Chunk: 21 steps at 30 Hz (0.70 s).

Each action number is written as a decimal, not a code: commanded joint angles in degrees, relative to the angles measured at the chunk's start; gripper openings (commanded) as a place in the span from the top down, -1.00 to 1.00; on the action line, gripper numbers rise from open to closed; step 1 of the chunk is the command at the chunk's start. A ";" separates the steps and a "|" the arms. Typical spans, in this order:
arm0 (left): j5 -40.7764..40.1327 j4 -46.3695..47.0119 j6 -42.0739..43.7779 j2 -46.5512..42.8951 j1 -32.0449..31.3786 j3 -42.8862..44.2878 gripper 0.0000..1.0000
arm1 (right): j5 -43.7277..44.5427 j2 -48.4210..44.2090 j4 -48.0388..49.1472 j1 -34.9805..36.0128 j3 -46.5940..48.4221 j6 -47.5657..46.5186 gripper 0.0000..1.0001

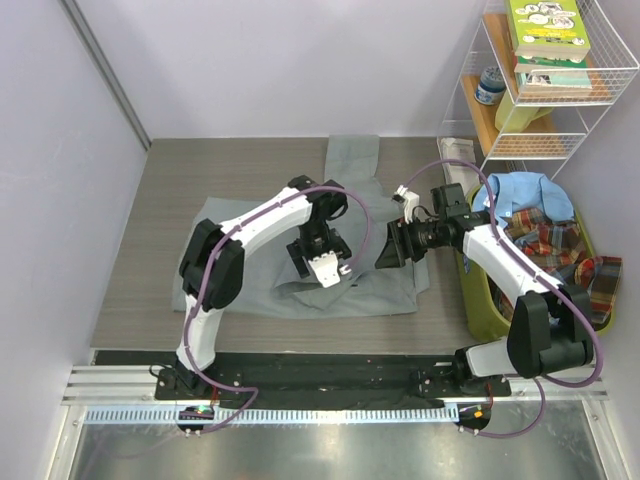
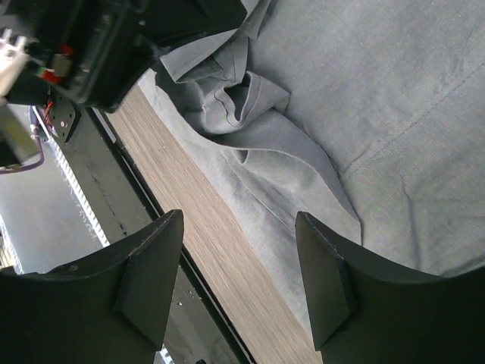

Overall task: Fold and stack the long sleeve shirts
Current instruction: Fold the shirt

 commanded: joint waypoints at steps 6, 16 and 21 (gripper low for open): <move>-6.42 -19.54 19.51 1.99 -5.11 0.08 -0.63 | -3.13 0.32 -1.20 -1.38 0.61 -3.00 -0.33; -18.18 -19.64 21.88 2.70 -7.66 -5.18 -0.40 | -6.21 1.37 -1.38 -2.96 0.26 -4.06 -0.33; -20.84 -19.55 20.39 2.35 -8.71 -6.59 0.11 | -6.65 1.81 -1.38 -3.66 -0.09 -4.76 -0.33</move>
